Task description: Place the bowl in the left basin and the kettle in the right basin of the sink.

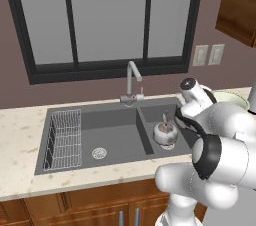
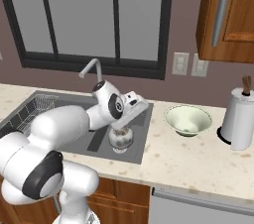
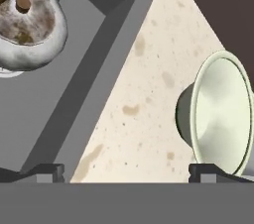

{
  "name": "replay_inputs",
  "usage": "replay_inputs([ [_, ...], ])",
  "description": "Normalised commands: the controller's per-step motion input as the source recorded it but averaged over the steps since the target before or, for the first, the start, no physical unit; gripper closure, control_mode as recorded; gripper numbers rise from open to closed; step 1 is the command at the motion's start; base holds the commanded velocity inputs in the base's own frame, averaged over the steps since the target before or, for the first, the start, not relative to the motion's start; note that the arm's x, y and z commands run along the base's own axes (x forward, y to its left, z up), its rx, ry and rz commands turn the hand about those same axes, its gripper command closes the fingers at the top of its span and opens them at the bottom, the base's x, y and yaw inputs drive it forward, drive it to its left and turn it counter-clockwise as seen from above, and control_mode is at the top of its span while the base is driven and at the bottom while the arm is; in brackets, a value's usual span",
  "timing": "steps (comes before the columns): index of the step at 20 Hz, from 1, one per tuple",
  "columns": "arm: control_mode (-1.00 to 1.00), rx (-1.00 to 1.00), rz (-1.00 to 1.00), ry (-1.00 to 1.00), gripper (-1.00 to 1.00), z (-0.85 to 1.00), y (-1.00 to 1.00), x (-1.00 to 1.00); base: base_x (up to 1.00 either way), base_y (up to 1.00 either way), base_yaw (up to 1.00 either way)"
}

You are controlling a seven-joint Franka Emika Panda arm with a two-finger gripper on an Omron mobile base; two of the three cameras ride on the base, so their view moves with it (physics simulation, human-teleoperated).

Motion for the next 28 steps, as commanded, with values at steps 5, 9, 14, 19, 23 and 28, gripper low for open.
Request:
replay_inputs([
  [5, -1.00, -0.08, 0.00, 0.00, -1.00, 0.00, -0.31, 0.00, 0.00, 0.00, 0.00],
  [9, -1.00, -0.02, 0.00, 0.00, -1.00, 0.04, -0.31, 0.00, 0.00, 0.00, 0.00],
  [14, -1.00, 0.00, 0.02, 0.00, -1.00, 0.07, -0.23, 0.00, 0.00, 0.00, 0.00],
  [19, -1.00, 0.00, 0.01, 0.00, -1.00, 0.04, -0.17, 0.02, 0.00, 0.00, 0.00],
  [23, -1.00, 0.00, 0.00, 0.00, -1.00, 0.01, -0.20, 0.14, 0.00, 0.00, 0.00],
  [28, -1.00, 0.00, 0.00, 0.01, -1.00, 0.03, -0.18, 0.21, 0.00, 0.00, 0.00],
])
